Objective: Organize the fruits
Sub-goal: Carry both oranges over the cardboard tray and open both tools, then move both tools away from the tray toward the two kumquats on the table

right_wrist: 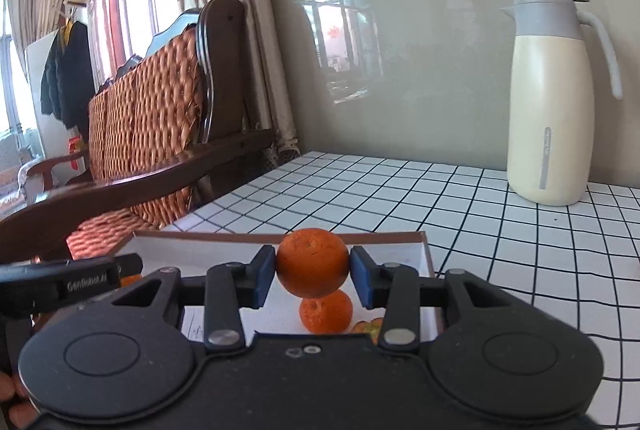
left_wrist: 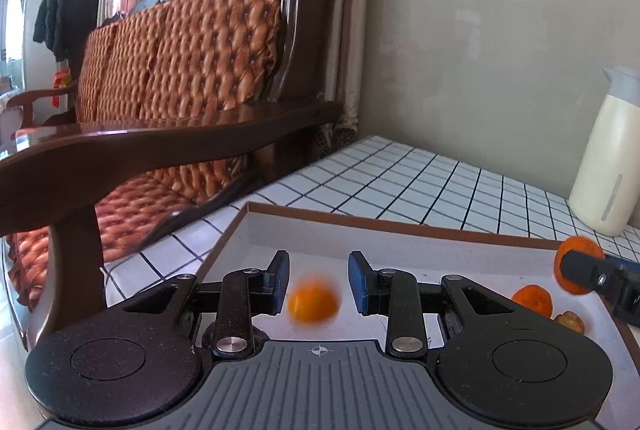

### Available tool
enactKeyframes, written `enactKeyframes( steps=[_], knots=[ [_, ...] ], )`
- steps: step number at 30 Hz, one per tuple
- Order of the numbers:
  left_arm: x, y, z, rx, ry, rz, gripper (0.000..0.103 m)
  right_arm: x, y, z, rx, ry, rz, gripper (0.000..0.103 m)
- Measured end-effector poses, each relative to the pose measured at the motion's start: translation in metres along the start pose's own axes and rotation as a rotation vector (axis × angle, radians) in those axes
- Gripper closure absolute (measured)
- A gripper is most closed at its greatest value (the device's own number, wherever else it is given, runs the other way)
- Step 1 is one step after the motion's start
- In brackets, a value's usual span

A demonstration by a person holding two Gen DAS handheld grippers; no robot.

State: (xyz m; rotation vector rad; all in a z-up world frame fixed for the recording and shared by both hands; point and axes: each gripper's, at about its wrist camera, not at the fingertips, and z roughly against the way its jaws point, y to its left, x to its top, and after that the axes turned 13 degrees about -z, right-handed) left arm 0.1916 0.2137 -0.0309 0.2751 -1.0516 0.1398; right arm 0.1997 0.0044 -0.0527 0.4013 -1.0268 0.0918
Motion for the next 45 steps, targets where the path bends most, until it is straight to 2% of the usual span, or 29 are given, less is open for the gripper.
enactKeyframes(
  steps=[1,2,3,4,6,7,8,10,12,18,21,26,35,45],
  knots=[
    [0.000,-0.001,-0.004,0.003,0.016,-0.005,0.063,0.000,0.000,-0.001,-0.017,-0.002,-0.004,0.034],
    [0.000,-0.002,-0.005,0.018,0.029,-0.006,0.025,0.001,-0.003,0.003,-0.029,-0.030,-0.027,0.021],
    [0.000,-0.002,-0.005,0.050,0.036,0.001,0.003,0.003,-0.005,0.010,-0.028,-0.078,-0.057,0.016],
    [0.001,-0.003,0.000,0.089,0.011,0.015,0.000,0.005,-0.008,0.018,-0.016,-0.119,-0.076,0.016],
    [0.006,-0.002,0.013,0.093,-0.052,0.008,0.000,0.011,-0.013,0.033,-0.017,-0.184,-0.104,0.014],
    [0.009,-0.002,0.019,0.111,-0.074,-0.002,0.000,0.014,-0.016,0.040,-0.006,-0.216,-0.129,0.007],
    [0.012,-0.001,0.023,0.125,-0.083,-0.002,0.000,0.016,-0.020,0.048,0.015,-0.235,-0.154,0.005],
    [0.016,0.004,0.032,0.102,-0.106,0.025,0.000,0.020,-0.027,0.058,0.030,-0.252,-0.187,0.006],
    [0.016,0.006,0.039,0.126,-0.108,0.033,0.000,0.022,-0.032,0.066,0.045,-0.251,-0.197,0.006],
    [0.018,0.008,0.049,0.130,-0.107,0.008,0.000,0.024,-0.040,0.077,0.046,-0.232,-0.203,0.006],
    [0.018,0.007,0.061,0.122,-0.114,0.011,0.000,0.025,-0.039,0.080,0.057,-0.229,-0.185,0.006],
    [0.014,0.005,0.076,0.151,-0.130,0.003,0.000,0.023,-0.038,0.091,0.072,-0.230,-0.139,0.006],
    [0.001,-0.006,0.096,0.112,-0.110,0.000,0.000,0.018,-0.046,0.111,0.057,-0.213,-0.091,0.006],
    [-0.017,-0.028,0.122,0.070,-0.091,-0.014,0.000,0.004,-0.058,0.136,-0.015,-0.199,-0.033,0.006]
  ],
)
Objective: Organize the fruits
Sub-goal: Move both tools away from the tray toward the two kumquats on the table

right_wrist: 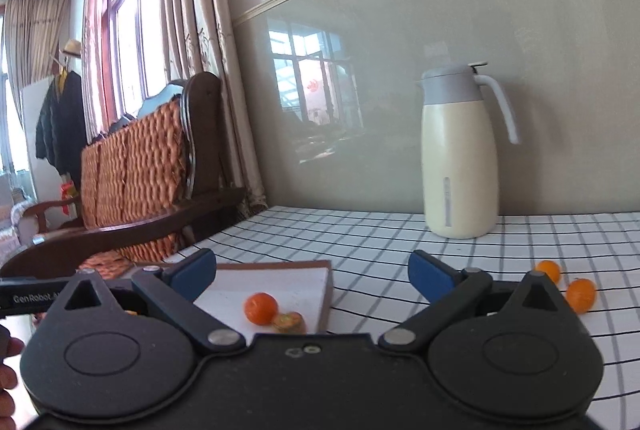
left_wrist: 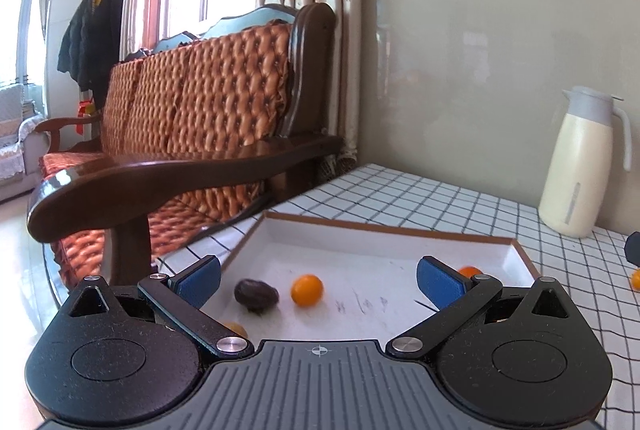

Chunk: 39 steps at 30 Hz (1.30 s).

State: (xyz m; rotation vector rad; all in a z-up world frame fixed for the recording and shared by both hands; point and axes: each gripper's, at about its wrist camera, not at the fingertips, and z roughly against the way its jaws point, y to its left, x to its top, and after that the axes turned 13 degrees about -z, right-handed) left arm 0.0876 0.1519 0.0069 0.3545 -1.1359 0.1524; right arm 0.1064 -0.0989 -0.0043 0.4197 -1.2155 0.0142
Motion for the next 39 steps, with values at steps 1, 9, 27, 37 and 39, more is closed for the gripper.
enactKeyframes(
  steps=[1,9,27,37,39],
  knots=[
    [-0.002,-0.003,0.003,-0.006,0.002,-0.002,0.000,-0.001,-0.002,0.004,-0.006,-0.004,0.002,0.006],
    [-0.012,-0.028,0.023,-0.048,0.003,-0.039,0.000,0.001,-0.019,0.025,-0.041,-0.009,0.012,0.006],
    [-0.007,-0.130,0.032,-0.256,-0.045,-0.162,0.000,0.004,-0.084,0.051,-0.215,-0.003,0.005,0.011],
    [-0.002,-0.180,0.029,-0.328,-0.048,-0.209,0.000,0.004,-0.129,0.055,-0.332,0.027,-0.063,0.035],
    [0.000,-0.189,0.028,-0.343,-0.051,-0.214,0.000,0.003,-0.135,0.053,-0.352,0.040,-0.067,0.039]
  ],
)
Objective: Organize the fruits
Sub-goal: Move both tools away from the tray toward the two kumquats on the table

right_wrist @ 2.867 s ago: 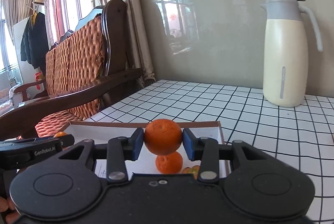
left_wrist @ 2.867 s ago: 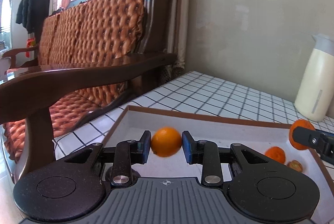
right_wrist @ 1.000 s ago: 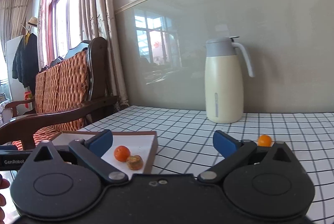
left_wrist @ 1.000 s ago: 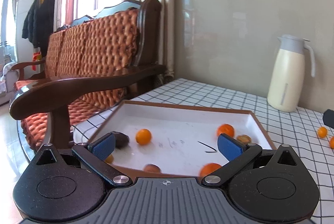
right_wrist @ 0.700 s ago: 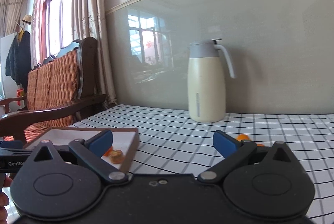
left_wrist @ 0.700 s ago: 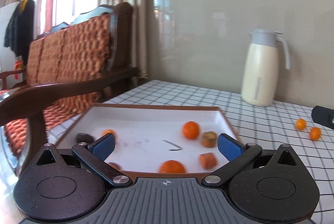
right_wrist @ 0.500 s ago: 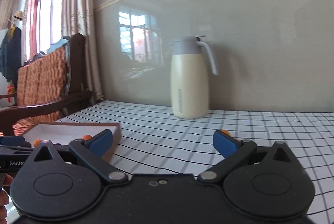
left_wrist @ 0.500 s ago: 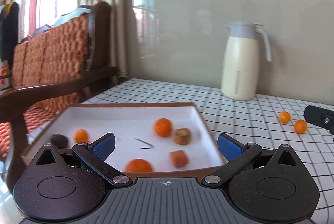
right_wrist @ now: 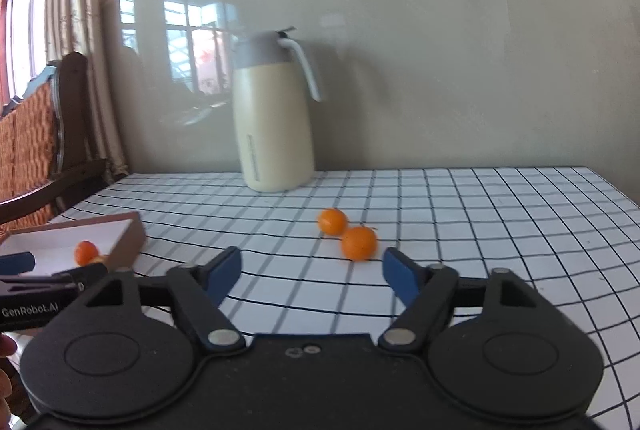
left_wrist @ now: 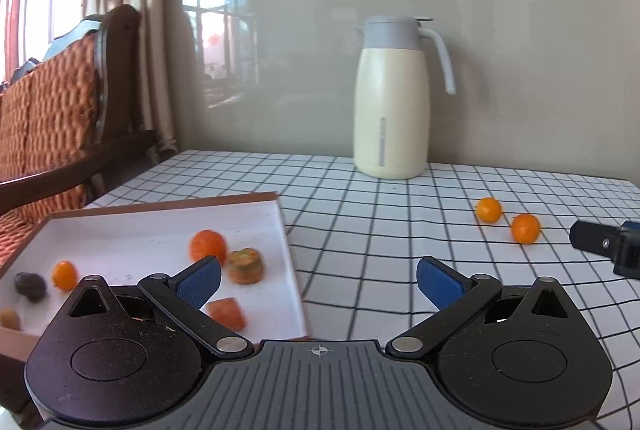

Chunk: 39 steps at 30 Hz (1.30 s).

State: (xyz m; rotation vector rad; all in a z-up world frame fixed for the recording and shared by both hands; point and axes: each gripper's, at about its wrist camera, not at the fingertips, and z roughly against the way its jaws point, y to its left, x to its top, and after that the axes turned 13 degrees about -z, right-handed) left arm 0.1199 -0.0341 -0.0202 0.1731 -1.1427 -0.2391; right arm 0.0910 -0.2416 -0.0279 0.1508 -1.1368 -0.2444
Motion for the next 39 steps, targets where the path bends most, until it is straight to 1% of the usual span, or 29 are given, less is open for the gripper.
enactKeyframes(
  steps=[5,6,9,10,11,14,20,25,32,33,34,35,37,39],
  knots=[
    [0.009,-0.019,-0.015,-0.030,-0.002,-0.035,0.000,0.003,-0.011,-0.008,-0.028,0.019,-0.027,0.049],
    [0.011,-0.022,-0.018,-0.036,0.001,-0.041,0.000,0.004,-0.013,-0.009,-0.035,0.020,-0.031,0.052],
    [0.016,-0.032,-0.031,-0.064,0.018,-0.053,0.000,0.008,-0.019,-0.018,-0.051,0.026,-0.053,0.054],
    [0.016,-0.035,-0.034,-0.072,0.026,-0.058,0.000,0.009,-0.020,-0.021,-0.058,0.028,-0.060,0.057],
    [0.017,-0.038,-0.038,-0.081,0.033,-0.062,0.000,0.010,-0.021,-0.023,-0.065,0.031,-0.064,0.057],
    [0.020,-0.049,-0.052,-0.103,0.046,-0.080,0.000,0.013,-0.024,-0.033,-0.073,0.042,-0.079,0.058],
    [0.028,-0.063,-0.078,-0.120,0.052,-0.104,0.000,0.018,-0.024,-0.059,-0.095,0.068,-0.083,0.058],
    [0.033,-0.065,-0.100,-0.118,0.064,-0.079,0.000,0.019,-0.024,-0.079,-0.107,0.092,-0.094,0.060],
    [0.040,-0.069,-0.123,-0.121,0.068,-0.077,0.000,0.023,-0.024,-0.103,-0.123,0.112,-0.094,0.060],
    [0.041,-0.070,-0.125,-0.123,0.067,-0.076,0.002,0.024,-0.023,-0.107,-0.124,0.116,-0.093,0.059],
    [0.042,-0.071,-0.128,-0.125,0.068,-0.077,0.008,0.024,-0.023,-0.110,-0.126,0.118,-0.090,0.059],
    [0.043,-0.071,-0.130,-0.131,0.074,-0.077,0.011,0.025,-0.022,-0.113,-0.129,0.120,-0.085,0.059],
    [0.043,-0.072,-0.137,-0.139,0.084,-0.064,0.012,0.026,-0.023,-0.120,-0.128,0.132,-0.088,0.059],
    [0.043,-0.073,-0.141,-0.146,0.089,-0.064,0.016,0.026,-0.024,-0.128,-0.130,0.145,-0.093,0.059]
  ],
)
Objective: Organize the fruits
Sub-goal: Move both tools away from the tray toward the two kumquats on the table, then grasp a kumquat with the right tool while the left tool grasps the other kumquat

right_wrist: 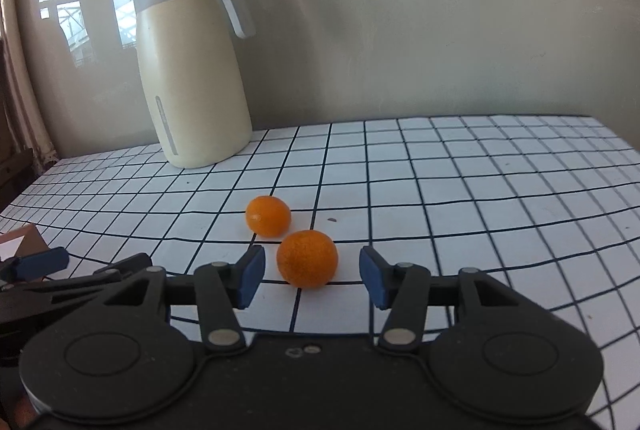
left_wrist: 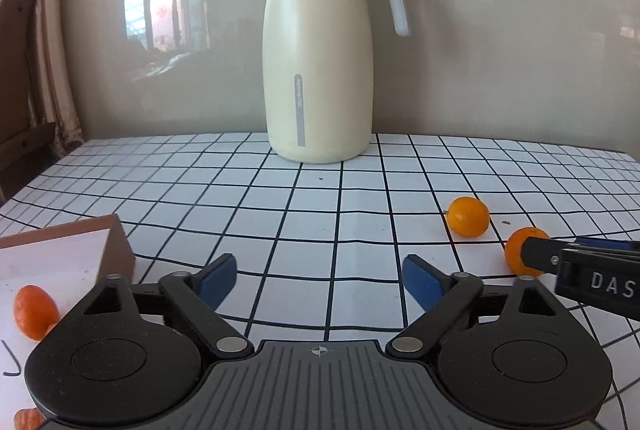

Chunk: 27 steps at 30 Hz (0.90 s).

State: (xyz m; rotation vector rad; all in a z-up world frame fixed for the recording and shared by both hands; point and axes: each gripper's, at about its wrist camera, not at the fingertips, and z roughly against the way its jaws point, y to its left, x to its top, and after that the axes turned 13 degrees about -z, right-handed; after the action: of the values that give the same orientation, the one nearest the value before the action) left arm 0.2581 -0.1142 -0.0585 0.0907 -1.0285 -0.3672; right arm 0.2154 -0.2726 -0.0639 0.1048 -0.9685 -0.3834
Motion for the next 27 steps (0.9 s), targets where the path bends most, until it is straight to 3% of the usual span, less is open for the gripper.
enactKeyframes(
  steps=[2,6,12,17,27],
  knots=[
    [0.001,-0.002,-0.005,-0.014,0.008,-0.002,0.022,0.001,0.000,-0.006,0.001,0.012,-0.004,0.059],
    [0.003,-0.006,-0.014,-0.014,0.011,-0.015,0.022,0.001,0.002,-0.014,0.001,0.023,0.004,0.060],
    [0.007,-0.009,-0.024,-0.028,0.023,-0.023,0.025,0.003,0.001,-0.021,0.006,0.030,0.006,0.072],
    [0.012,-0.016,-0.032,-0.032,0.023,-0.046,0.025,0.004,-0.001,-0.018,-0.017,0.014,0.026,0.073],
    [0.026,-0.049,-0.039,-0.078,-0.015,-0.101,0.024,0.011,-0.034,-0.008,-0.072,0.001,-0.049,0.073]
  ],
)
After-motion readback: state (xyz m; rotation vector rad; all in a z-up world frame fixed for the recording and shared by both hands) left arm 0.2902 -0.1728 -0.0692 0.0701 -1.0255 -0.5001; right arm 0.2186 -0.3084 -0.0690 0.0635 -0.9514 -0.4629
